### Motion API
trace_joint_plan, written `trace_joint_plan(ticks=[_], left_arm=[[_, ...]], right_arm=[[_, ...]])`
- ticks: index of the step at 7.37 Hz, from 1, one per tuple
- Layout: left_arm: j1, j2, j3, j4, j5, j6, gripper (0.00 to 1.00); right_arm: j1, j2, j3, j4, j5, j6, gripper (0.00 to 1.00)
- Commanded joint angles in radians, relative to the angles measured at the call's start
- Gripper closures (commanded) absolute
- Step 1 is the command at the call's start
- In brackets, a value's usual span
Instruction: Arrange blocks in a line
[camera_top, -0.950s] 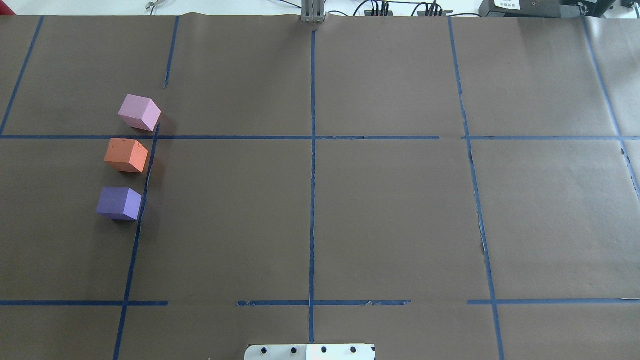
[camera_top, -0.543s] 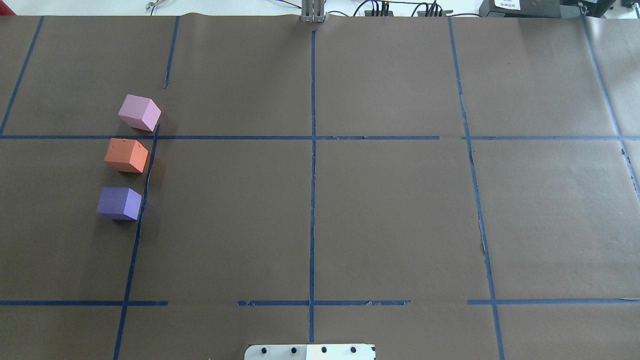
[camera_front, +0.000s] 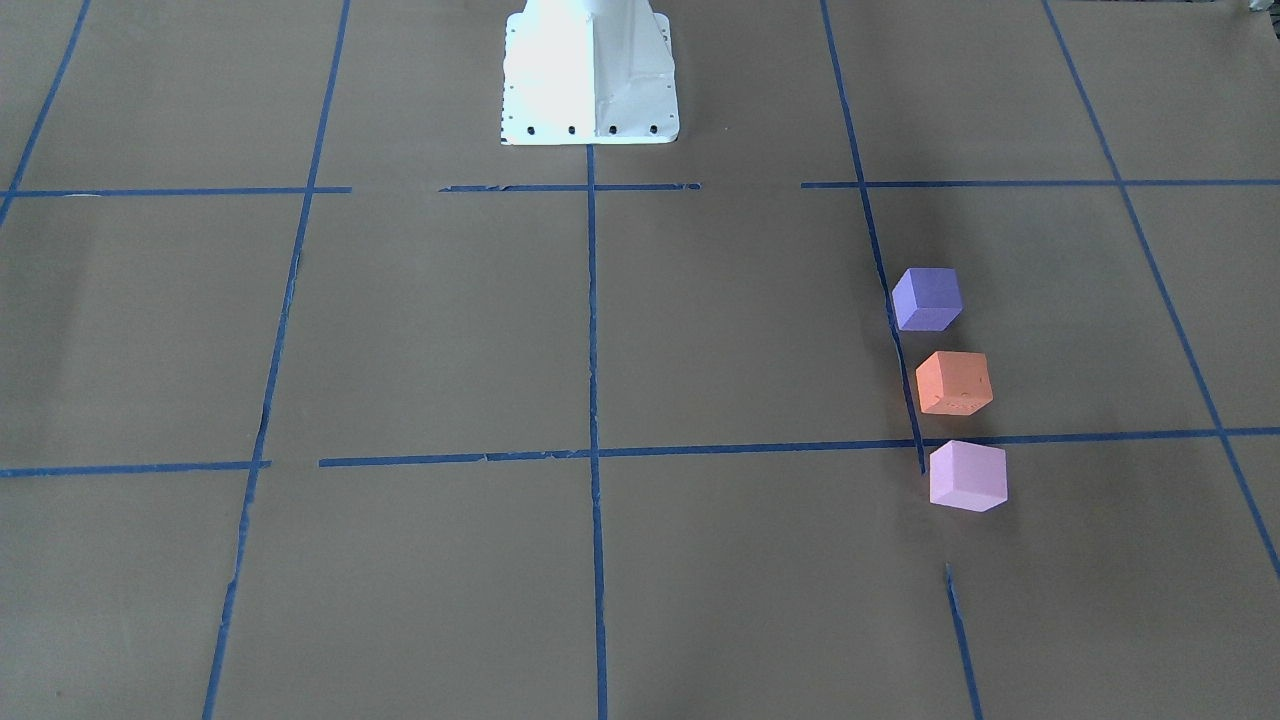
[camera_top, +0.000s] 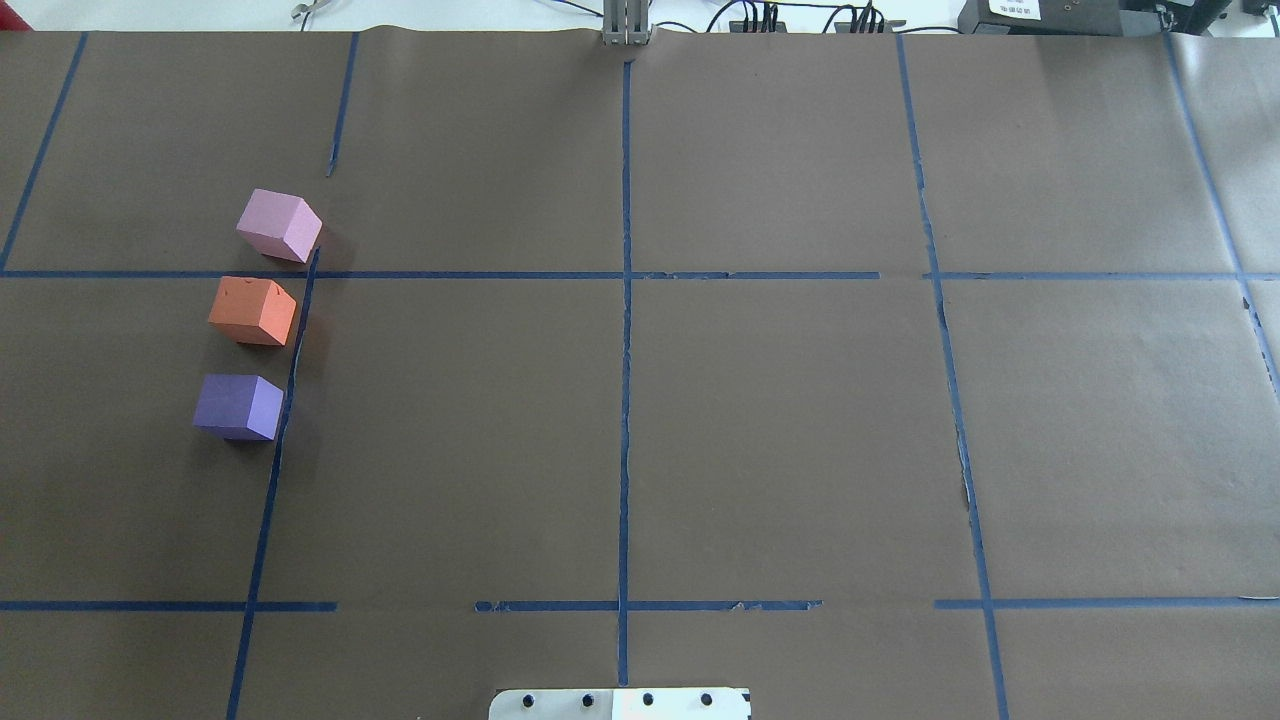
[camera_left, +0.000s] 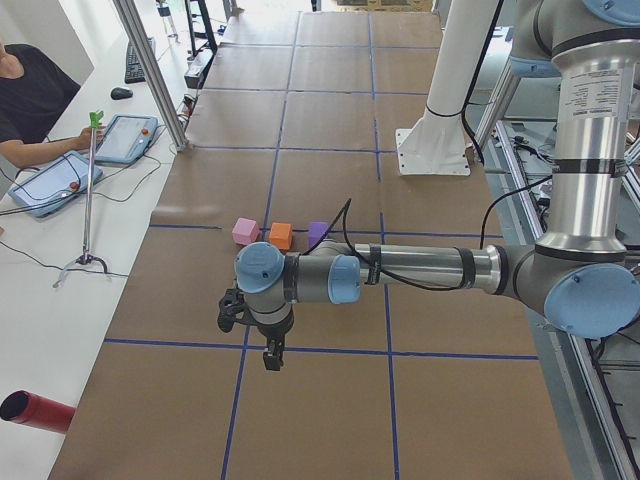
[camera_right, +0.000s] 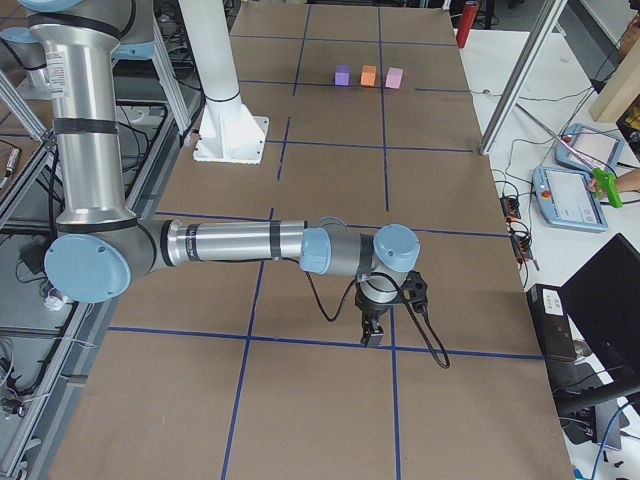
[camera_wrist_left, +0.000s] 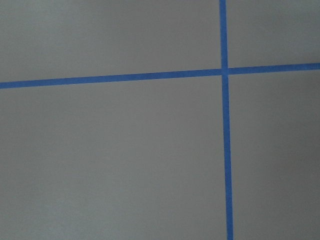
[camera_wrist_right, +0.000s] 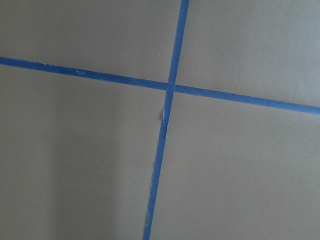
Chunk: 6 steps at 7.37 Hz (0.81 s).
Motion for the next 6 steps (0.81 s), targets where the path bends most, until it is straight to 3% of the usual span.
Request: trace_joint_plan(ticks=[1, 6], left_arm=[[0.003, 0.001, 0.01, -0.005, 0.0, 0.001, 0.0], [0.003, -0.002, 0.017, -0.005, -0.002, 0.004, 0.0]], right_arm=[[0.0, 0.0, 0.0, 0.0, 0.0, 0.001, 0.0], [0.0, 0.0, 0.0, 0.0, 0.0, 0.001, 0.0]])
